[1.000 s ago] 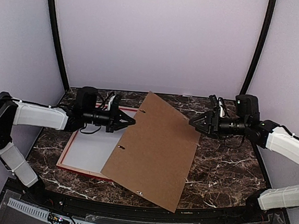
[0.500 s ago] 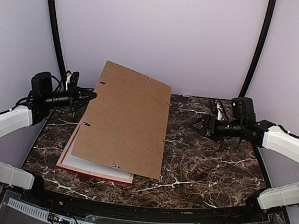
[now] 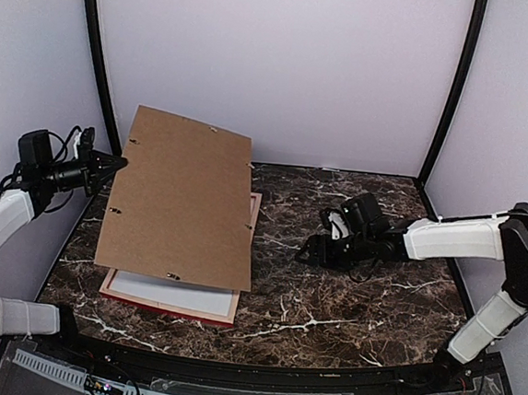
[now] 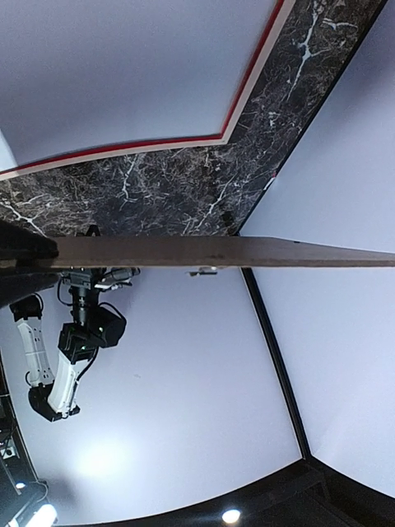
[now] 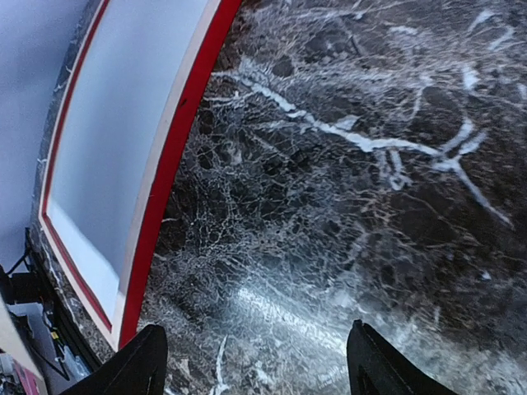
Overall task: Put the photo into the frame
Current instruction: Move the frame body to the center of the board.
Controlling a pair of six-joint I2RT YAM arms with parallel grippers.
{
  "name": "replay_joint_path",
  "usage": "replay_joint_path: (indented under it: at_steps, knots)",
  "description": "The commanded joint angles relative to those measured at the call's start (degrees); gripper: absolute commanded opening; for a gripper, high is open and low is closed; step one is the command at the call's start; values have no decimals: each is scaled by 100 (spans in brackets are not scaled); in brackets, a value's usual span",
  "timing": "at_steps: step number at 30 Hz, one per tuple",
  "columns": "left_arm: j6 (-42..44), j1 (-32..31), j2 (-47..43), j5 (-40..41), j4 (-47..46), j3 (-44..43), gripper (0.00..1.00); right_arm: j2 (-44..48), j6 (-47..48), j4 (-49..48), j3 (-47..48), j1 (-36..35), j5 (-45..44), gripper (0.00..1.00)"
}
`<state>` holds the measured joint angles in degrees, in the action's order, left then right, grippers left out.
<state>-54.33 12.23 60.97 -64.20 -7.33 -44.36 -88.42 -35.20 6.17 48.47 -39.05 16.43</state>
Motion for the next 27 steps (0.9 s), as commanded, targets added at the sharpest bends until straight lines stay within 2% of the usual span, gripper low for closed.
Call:
replay_joint_path:
  at_steps: [1,12,20,23,27]
  knots:
    - [-25,263,-225,-539,-71,-39,0,-739,-146,-583,595,-526,-426,75]
    - [-79,703,0,-491,-103,-393,0,-2250,-314,-577,1943,-1629,-1000,76]
    - [-91,916,262,-444,-119,-684,0,-3090,-246,93,2991,-2030,-1773,75]
    - [-96,940,329,-439,-136,-747,0,-3291,-214,402,3289,-2118,-2252,71]
    - [39,953,369,-425,-29,-794,0,-3372,-234,581,3356,-2118,-2632,60]
